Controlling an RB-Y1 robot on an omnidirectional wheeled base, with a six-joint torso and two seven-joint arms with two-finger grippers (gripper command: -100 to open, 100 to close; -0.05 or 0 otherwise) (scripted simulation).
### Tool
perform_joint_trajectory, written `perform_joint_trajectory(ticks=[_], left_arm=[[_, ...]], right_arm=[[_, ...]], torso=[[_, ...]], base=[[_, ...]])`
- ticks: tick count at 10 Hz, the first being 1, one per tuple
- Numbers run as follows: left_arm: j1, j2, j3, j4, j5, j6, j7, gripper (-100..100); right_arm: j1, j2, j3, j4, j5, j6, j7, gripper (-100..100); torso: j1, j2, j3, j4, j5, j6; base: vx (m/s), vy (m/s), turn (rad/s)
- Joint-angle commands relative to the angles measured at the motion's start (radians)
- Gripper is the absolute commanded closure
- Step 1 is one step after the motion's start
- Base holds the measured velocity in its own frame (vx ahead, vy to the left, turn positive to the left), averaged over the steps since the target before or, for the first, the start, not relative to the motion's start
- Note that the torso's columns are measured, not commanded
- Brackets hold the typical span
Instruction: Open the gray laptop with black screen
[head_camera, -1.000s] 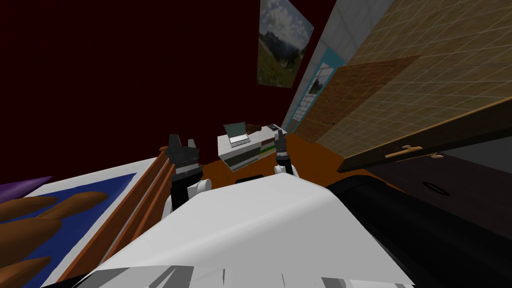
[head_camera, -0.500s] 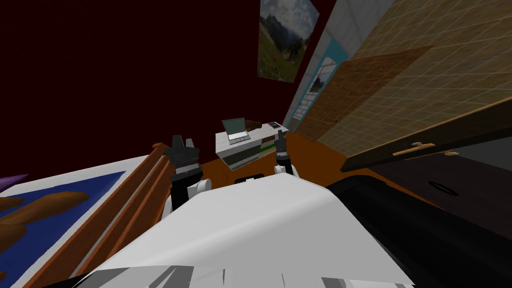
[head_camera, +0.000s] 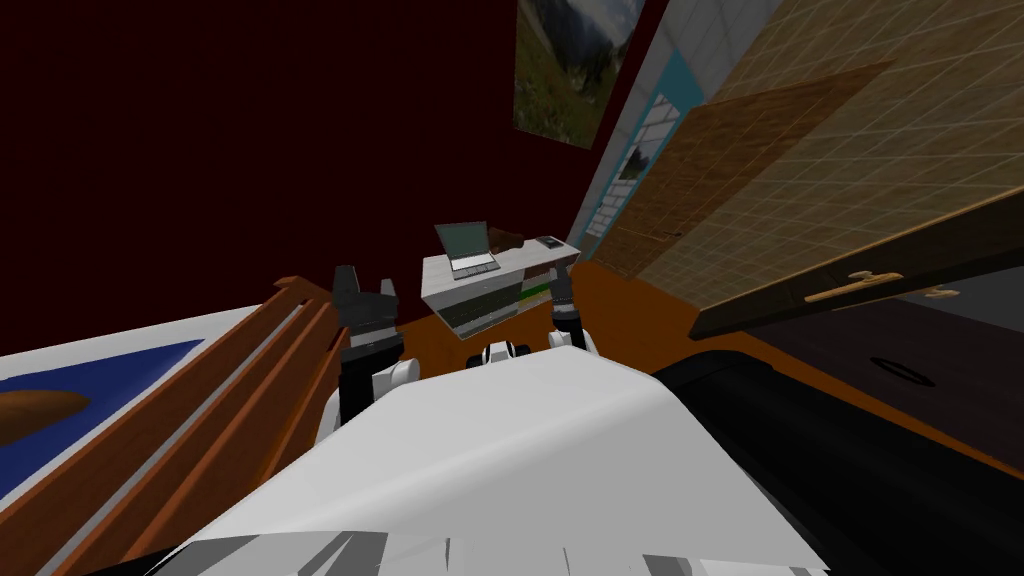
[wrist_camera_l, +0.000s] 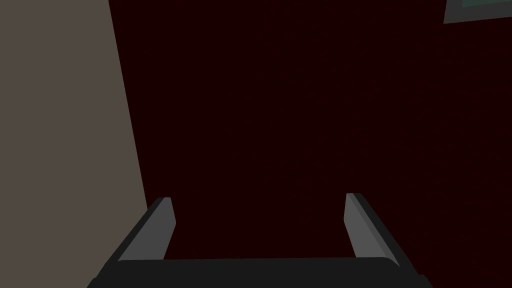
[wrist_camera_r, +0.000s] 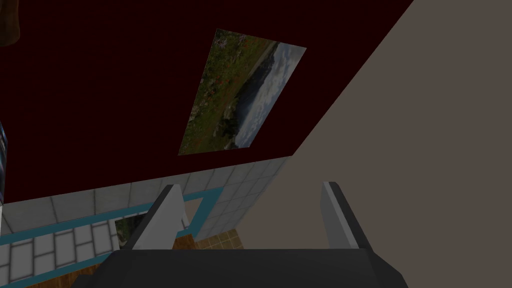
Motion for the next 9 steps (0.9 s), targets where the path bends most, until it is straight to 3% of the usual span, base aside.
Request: perform_joint_trajectory(ticks=[1, 5, 9], left_arm=[[-0.011, 0.062, 0.020, 0.007, -0.006, 0.032, -0.003, -100], [-0.039, 0.117, 0.070, 0.023, -0.023, 0.111, -0.012, -100], [-0.077, 0.140, 0.136, 0.041, -0.045, 0.216, -0.023, -100]], right_arm=[[0.000, 0.000, 0.000, 0.000, 0.000, 0.000, 0.000, 0], [0.000, 0.000, 0.000, 0.000, 0.000, 0.000, 0.000, 0], [0.000, 0.000, 0.000, 0.000, 0.000, 0.000, 0.000, 0]], torso=[[0.000, 0.002, -0.005, 0.003, 0.000, 0.000], [0.000, 0.004, -0.005, 0.004, 0.000, 0.000], [0.000, 0.004, -0.005, 0.004, 0.000, 0.000]], base=[[0.026, 0.003, -0.100], [0.041, 0.004, -0.132], [0.058, 0.010, -0.170]])
